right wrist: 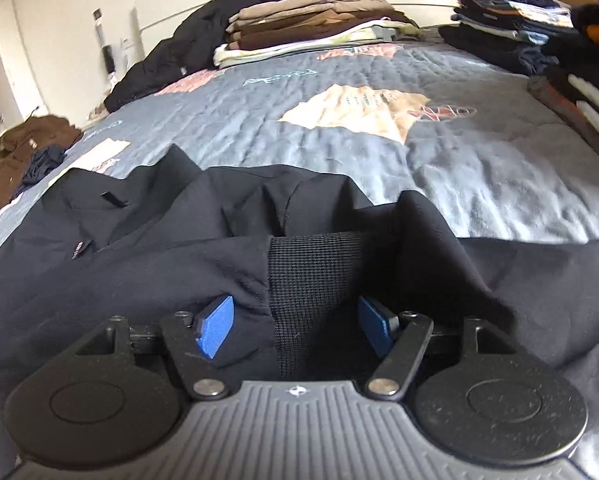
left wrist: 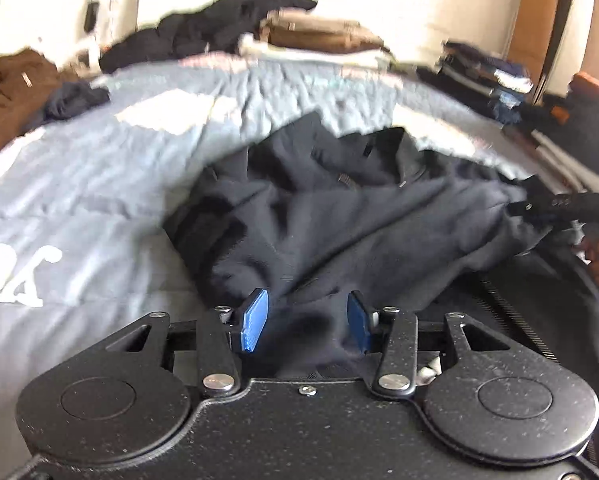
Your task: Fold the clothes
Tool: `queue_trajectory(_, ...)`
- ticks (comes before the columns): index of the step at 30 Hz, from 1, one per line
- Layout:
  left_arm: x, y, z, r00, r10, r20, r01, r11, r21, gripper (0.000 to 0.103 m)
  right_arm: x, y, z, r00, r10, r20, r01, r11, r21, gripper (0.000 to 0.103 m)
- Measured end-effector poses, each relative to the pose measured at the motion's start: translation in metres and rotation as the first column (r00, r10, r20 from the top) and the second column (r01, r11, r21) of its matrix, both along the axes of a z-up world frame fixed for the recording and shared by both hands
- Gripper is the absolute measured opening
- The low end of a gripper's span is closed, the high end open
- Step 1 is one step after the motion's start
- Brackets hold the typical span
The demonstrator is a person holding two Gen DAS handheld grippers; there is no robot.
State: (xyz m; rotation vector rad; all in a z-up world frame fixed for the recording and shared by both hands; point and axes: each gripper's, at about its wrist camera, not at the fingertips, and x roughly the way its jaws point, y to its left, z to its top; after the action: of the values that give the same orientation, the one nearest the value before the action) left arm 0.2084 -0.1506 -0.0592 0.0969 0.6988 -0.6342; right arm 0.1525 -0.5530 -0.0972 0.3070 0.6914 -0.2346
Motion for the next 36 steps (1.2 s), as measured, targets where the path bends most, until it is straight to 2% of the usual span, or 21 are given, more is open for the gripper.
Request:
queue_trajectory(1,-0.011,0.004,0.006,1.0,0.001,0.009,-0.001,1.0,-0.014,0.052,-0.004,0.002,0.005,1.0,0.008,0.002,-0.008,1.0,-0.001,0.07)
queue_trajectory(2,-0.024,0.009,0.011,1.0,0.003,0.007,-0.002,0.999,-0.032,0.062,-0.01,0.004,0.011,1.0,0.023,0.006,-0.023,1.0,0.003,0.07)
queue_trajectory(4,-0.049,0.019,0.02,1.0,0.006,-0.005,-0.006,0.998,-0.069,0.074,-0.028,0.011,0.024,0.999,0.048,0.022,-0.048,0.999,0.004,0.071)
queue_trajectory(10,-0.107,0.056,0.026,0.985,0.036,-0.168,-0.069,0.979,-0.194,0.075,-0.109,0.04,0.068,0.993,0.101,0.055,-0.104,0.993,0.054,0.073)
queue_trajectory(13,-0.139,0.067,0.024,0.979,0.058,-0.197,-0.092,0.981,-0.172,0.075,-0.157,0.057,0.084,0.993,0.111,0.048,-0.113,0.992,0.051,0.077)
queue_trajectory(16,-0.175,0.071,0.02,0.984,0.046,-0.175,-0.069,0.989,-0.129,0.076,-0.204,0.075,0.092,0.993,0.119,0.022,-0.12,0.993,0.024,0.082)
queue_trajectory(18,-0.194,0.078,0.013,0.98,0.04,-0.193,-0.066,0.989,-0.131,0.077,-0.233,0.087,0.09,0.993,0.118,0.0,-0.118,0.993,-0.002,0.085)
queue_trajectory(21,-0.21,0.089,0.0,0.97,0.06,-0.234,-0.104,0.978,-0.178,0.077,-0.267,0.101,0.084,0.995,0.102,-0.021,-0.102,0.995,-0.02,0.088)
queue_trajectory(25,-0.221,0.102,-0.016,0.955,0.076,-0.288,-0.148,0.96,-0.238,0.077,-0.304,0.11,0.071,0.997,0.071,-0.022,-0.071,0.997,0.013,0.089)
queue_trajectory(28,-0.224,0.104,-0.018,0.957,0.095,-0.274,-0.156,0.966,-0.208,0.077,-0.325,0.109,0.063,0.999,0.045,-0.017,-0.045,0.999,0.03,0.089)
queue_trajectory(31,-0.228,0.108,-0.02,0.956,0.091,-0.278,-0.154,0.965,-0.214,0.078,-0.345,0.1,0.051,1.0,0.0,-0.018,0.0,1.0,0.031,0.09)
queue_trajectory(33,-0.233,0.109,-0.022,0.956,0.085,-0.279,-0.142,0.971,-0.192,0.078,-0.357,0.095,0.043,0.999,-0.015,-0.037,0.015,1.0,-0.003,0.09)
queue_trajectory(36,-0.246,0.105,-0.022,0.972,0.07,-0.222,-0.101,0.987,-0.129,0.082,-0.368,0.087,0.034,0.996,-0.041,-0.077,0.035,0.996,-0.079,0.09)
